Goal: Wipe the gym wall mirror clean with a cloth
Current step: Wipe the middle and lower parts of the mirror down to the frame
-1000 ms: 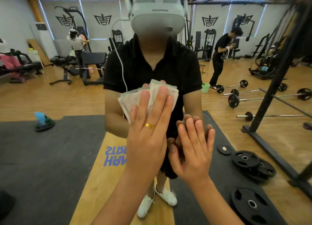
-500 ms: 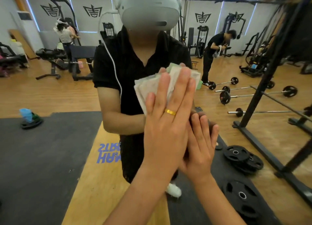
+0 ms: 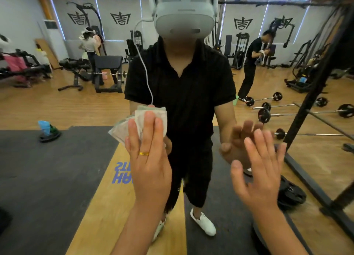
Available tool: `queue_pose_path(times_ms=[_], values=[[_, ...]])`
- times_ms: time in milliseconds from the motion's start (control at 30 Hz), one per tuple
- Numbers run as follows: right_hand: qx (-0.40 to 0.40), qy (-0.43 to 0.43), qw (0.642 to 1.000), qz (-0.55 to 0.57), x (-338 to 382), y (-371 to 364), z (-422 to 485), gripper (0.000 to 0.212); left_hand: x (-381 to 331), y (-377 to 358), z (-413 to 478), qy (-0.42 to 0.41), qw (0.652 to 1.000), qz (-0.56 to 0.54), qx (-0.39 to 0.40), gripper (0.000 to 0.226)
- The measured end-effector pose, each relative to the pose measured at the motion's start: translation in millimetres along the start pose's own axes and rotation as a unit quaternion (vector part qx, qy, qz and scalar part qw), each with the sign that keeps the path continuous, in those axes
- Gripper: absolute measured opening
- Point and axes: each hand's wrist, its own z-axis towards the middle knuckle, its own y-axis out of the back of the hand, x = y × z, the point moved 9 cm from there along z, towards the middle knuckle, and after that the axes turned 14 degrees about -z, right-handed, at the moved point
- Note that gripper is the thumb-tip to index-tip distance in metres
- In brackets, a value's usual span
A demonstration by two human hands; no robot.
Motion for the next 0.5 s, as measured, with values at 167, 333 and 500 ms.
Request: queue_pose_path(times_ms=[167,333,500], values=[[-0.023,0.009,0.999,-0.026,-58,2,2,0.055,-6,-8,-8,0.028,0.998,-0.019,-0.045,0.045],[-0.066,0.031,0.996,-0.042,-57,-4,-2,0.061,-15,-9,0,0.000,0.999,0.012,-0.032,0.046],[-0.076,0.029,0.996,-0.025,-63,-2,-4,0.052,-35,-20,36,-0.059,0.998,0.027,0.001,0.045]])
